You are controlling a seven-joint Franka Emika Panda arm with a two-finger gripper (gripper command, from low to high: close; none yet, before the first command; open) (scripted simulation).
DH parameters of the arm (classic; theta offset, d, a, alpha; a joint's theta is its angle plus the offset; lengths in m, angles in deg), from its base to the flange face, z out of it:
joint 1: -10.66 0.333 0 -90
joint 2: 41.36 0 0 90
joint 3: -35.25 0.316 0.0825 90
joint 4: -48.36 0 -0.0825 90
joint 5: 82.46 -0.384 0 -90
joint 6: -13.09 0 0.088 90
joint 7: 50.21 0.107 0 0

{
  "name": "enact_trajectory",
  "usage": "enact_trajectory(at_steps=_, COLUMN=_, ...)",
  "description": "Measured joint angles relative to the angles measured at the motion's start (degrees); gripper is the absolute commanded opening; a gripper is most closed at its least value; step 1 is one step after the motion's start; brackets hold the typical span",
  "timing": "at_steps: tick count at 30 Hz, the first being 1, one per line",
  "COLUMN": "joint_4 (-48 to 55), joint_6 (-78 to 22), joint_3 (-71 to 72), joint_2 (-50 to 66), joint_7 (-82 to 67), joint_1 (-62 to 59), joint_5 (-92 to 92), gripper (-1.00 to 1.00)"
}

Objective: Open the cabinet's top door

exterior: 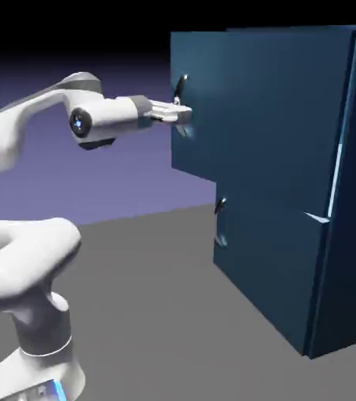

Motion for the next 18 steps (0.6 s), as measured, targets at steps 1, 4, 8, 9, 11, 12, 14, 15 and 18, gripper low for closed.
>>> enact_trajectory(at_steps=1, joint_4=-2.0, joint_6=-1.6, joint_3=-2.1, joint_2=-0.6, joint_7=-0.7, joint_1=1.9, joint_5=1.2, gripper=-1.0)
enact_trajectory(at_steps=4, joint_4=-7.0, joint_6=-6.2, joint_3=-8.3, joint_2=-2.6, joint_7=-2.2, joint_1=6.6, joint_5=5.5, gripper=-1.0)
enact_trajectory(at_steps=8, joint_4=-11.9, joint_6=-11.4, joint_3=-16.6, joint_2=-5.2, joint_7=-3.3, joint_1=10.9, joint_5=12.2, gripper=-1.0)
enact_trajectory(at_steps=9, joint_4=-12.9, joint_6=-12.6, joint_3=-18.7, joint_2=-5.8, joint_7=-3.4, joint_1=11.7, joint_5=13.9, gripper=-1.0)
enact_trajectory(at_steps=11, joint_4=-14.6, joint_6=-15.1, joint_3=-22.9, joint_2=-7.0, joint_7=-3.7, joint_1=12.9, joint_5=17.5, gripper=-1.0)
enact_trajectory(at_steps=12, joint_4=-15.3, joint_6=-16.2, joint_3=-24.9, joint_2=-7.5, joint_7=-3.9, joint_1=13.4, joint_5=19.3, gripper=-1.0)
enact_trajectory(at_steps=14, joint_4=-16.4, joint_6=-18.3, joint_3=-29.1, joint_2=-8.3, joint_7=-4.2, joint_1=14.2, joint_5=22.9, gripper=-1.0)
enact_trajectory(at_steps=15, joint_4=-17.0, joint_6=-20.4, joint_3=-31.1, joint_2=-9.2, joint_7=-4.1, joint_1=13.6, joint_5=24.4, gripper=-1.0)
enact_trajectory(at_steps=18, joint_4=-17.9, joint_6=-27.4, joint_3=-32.0, joint_2=-12.0, joint_7=-2.8, joint_1=7.7, joint_5=24.0, gripper=-1.0)
